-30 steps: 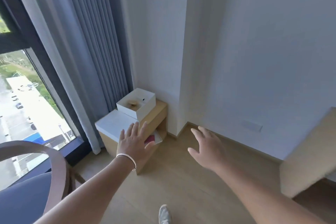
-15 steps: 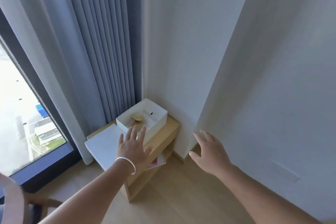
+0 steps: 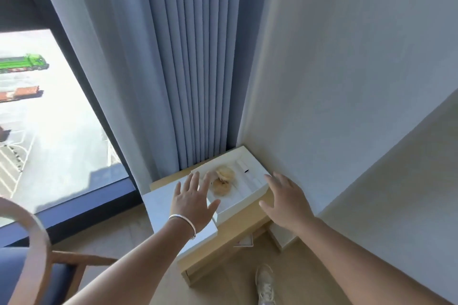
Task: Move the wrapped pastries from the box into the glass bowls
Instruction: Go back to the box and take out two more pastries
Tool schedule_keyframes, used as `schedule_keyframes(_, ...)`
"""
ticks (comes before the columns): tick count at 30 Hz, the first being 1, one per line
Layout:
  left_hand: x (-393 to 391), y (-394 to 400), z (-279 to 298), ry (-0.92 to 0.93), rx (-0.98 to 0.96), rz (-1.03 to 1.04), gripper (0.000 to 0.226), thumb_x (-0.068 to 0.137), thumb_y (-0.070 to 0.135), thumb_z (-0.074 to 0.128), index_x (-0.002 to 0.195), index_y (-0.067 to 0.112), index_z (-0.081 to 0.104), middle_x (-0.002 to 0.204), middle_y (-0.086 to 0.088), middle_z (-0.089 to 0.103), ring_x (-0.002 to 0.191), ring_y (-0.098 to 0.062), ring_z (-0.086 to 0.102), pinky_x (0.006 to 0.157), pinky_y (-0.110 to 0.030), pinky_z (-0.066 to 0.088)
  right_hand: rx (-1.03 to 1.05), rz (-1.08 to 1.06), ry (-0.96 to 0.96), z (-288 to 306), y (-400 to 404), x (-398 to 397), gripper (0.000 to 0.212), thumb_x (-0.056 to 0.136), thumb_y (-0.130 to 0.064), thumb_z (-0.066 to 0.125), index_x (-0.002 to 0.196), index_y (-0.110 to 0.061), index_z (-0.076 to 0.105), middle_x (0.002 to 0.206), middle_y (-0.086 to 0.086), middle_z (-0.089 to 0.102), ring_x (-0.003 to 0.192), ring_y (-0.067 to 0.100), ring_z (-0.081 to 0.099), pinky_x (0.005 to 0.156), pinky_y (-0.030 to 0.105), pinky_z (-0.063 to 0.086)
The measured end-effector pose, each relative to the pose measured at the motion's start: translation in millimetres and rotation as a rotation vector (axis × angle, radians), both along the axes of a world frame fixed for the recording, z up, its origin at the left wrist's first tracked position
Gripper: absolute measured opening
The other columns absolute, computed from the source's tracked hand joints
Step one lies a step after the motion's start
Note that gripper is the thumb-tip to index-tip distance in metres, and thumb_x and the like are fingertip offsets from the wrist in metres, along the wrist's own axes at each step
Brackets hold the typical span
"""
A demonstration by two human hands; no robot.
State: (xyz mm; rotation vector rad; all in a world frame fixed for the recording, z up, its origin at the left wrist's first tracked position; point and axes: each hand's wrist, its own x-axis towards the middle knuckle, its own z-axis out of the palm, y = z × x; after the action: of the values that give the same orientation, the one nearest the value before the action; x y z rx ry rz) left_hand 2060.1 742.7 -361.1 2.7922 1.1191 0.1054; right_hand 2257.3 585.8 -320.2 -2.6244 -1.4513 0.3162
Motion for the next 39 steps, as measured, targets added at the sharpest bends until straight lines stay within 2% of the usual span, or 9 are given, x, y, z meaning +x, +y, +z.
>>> schedule_keyframes(5, 30, 30, -33, 0.065, -0.064, 0.128, 0.076, 0.092, 0.062, 0.028, 0.149, 0.024, -0.006, 0.160, -0.008, 0.008, 0.146, -0.027, 0.004, 0.118, -0.047, 0.010, -0.044, 0.168, 0.036, -40, 77, 46, 0.074, 0.089, -0.052, 0.051, 0.151, -0.028, 0.019, 0.160, 0.003, 0.019, 0.143, 0.025, 0.023, 0.113, 0.040, 0.029)
schedule_keyframes(9, 58, 46, -61, 0.165, -0.158, 0.232, 0.077, 0.093, 0.059, 0.028, 0.149, 0.023, -0.011, 0.160, -0.008, 0.002, 0.146, -0.026, -0.001, 0.119, -0.046, 0.007, -0.103, 0.309, 0.097, -69, 127, 81, 0.075, 0.090, -0.050, 0.052, 0.152, -0.025, 0.018, 0.160, 0.005, 0.018, 0.145, 0.024, 0.018, 0.116, 0.040, 0.023)
schedule_keyframes(12, 86, 59, -77, 0.171, -0.207, 0.290, 0.077, 0.094, 0.058, 0.031, 0.149, 0.020, -0.008, 0.160, -0.008, 0.003, 0.146, -0.025, 0.000, 0.119, -0.044, 0.005, -0.139, 0.394, 0.111, -90, 157, 107, 0.076, 0.090, -0.049, 0.053, 0.152, -0.023, 0.017, 0.160, 0.004, 0.017, 0.146, 0.023, 0.017, 0.117, 0.039, 0.022)
schedule_keyframes(19, 133, 79, -124, 0.180, -0.338, 0.372, 0.084, 0.092, 0.057, 0.036, 0.149, 0.009, -0.003, 0.160, -0.011, 0.006, 0.146, -0.025, 0.004, 0.118, -0.037, 0.006, -0.262, 0.434, 0.182, -153, 200, 142, 0.077, 0.089, -0.047, 0.054, 0.152, -0.021, 0.017, 0.160, 0.006, 0.018, 0.145, 0.024, 0.018, 0.117, 0.038, 0.022)
schedule_keyframes(24, 156, 97, -171, 0.221, -0.371, 0.319, 0.083, 0.092, 0.052, 0.043, 0.148, 0.004, 0.006, 0.156, -0.014, 0.018, 0.144, -0.027, 0.014, 0.117, -0.037, 0.013, -0.300, 0.439, 0.214, -195, 231, 149, 0.077, 0.089, -0.044, 0.056, 0.152, -0.021, 0.018, 0.160, 0.007, 0.018, 0.145, 0.025, 0.019, 0.116, 0.038, 0.023)
schedule_keyframes(28, 173, 117, -201, 0.261, -0.381, 0.338, 0.078, 0.091, 0.047, 0.046, 0.146, 0.003, 0.013, 0.153, -0.016, 0.025, 0.141, -0.030, 0.020, 0.116, -0.040, 0.022, -0.292, 0.463, 0.206, -225, 253, 152, 0.075, 0.086, -0.043, 0.060, 0.148, -0.021, 0.025, 0.156, 0.007, 0.025, 0.140, 0.028, 0.029, 0.111, 0.040, 0.032)
schedule_keyframes(30, 179, 127, -214, 0.315, -0.373, 0.344, 0.072, 0.092, 0.042, 0.043, 0.146, 0.004, 0.014, 0.153, -0.017, 0.024, 0.142, -0.032, 0.018, 0.116, -0.045, 0.018, -0.289, 0.478, 0.203, -239, 263, 152, 0.073, 0.084, -0.042, 0.063, 0.145, -0.020, 0.029, 0.154, 0.006, 0.028, 0.137, 0.029, 0.033, 0.108, 0.040, 0.036)
schedule_keyframes(34, 184, 141, -238, 0.447, -0.375, 0.301, 0.065, 0.098, 0.038, 0.029, 0.148, 0.003, 0.007, 0.156, -0.017, 0.015, 0.145, -0.035, 0.002, 0.115, -0.055, -0.002, -0.261, 0.533, 0.207, -263, 277, 151, 0.073, 0.079, -0.043, 0.068, 0.141, -0.021, 0.035, 0.147, 0.004, 0.038, 0.130, 0.028, 0.040, 0.103, 0.037, 0.038)
schedule_keyframes(39, 191, 149, -258, 0.478, -0.401, 0.242, 0.071, 0.096, 0.044, 0.033, 0.147, 0.003, 0.006, 0.155, -0.015, 0.016, 0.144, -0.034, 0.002, 0.115, -0.053, 0.000, -0.259, 0.608, 0.185, -286, 284, 151, 0.078, 0.076, -0.038, 0.075, 0.141, -0.021, 0.035, 0.142, 0.003, 0.042, 0.129, 0.024, 0.041, 0.104, 0.035, 0.040)
